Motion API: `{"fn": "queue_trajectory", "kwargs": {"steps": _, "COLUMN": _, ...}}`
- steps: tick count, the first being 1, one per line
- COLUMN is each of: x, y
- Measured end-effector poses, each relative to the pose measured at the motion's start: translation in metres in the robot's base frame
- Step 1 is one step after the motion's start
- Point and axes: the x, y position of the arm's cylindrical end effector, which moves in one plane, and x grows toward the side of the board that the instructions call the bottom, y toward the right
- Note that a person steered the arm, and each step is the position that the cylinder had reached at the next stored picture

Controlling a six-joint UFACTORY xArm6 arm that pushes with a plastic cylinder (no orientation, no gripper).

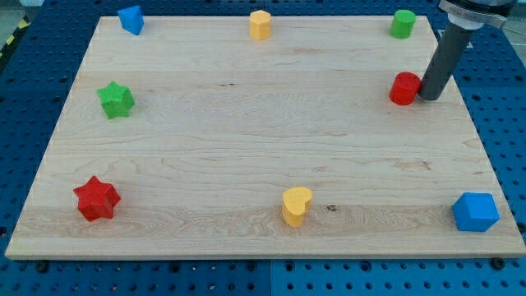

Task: Move the red circle to the bottom of the green circle

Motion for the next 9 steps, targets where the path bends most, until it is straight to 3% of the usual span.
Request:
{"fn": "queue_trajectory", "kwargs": {"steps": 3, "x": 0.0, "y": -0.001}}
{"fn": "queue_trajectory", "kwargs": {"steps": 4, "x": 0.036, "y": 0.001}}
{"fn": "queue_trajectory", "kwargs": {"steps": 5, "x": 0.042, "y": 0.0}}
{"fn": "queue_trajectory", "kwargs": {"steps": 7, "x": 0.024, "y": -0.051}}
{"fn": "queue_trajectory", "kwargs": {"steps": 9, "x": -0.009, "y": -0.064}}
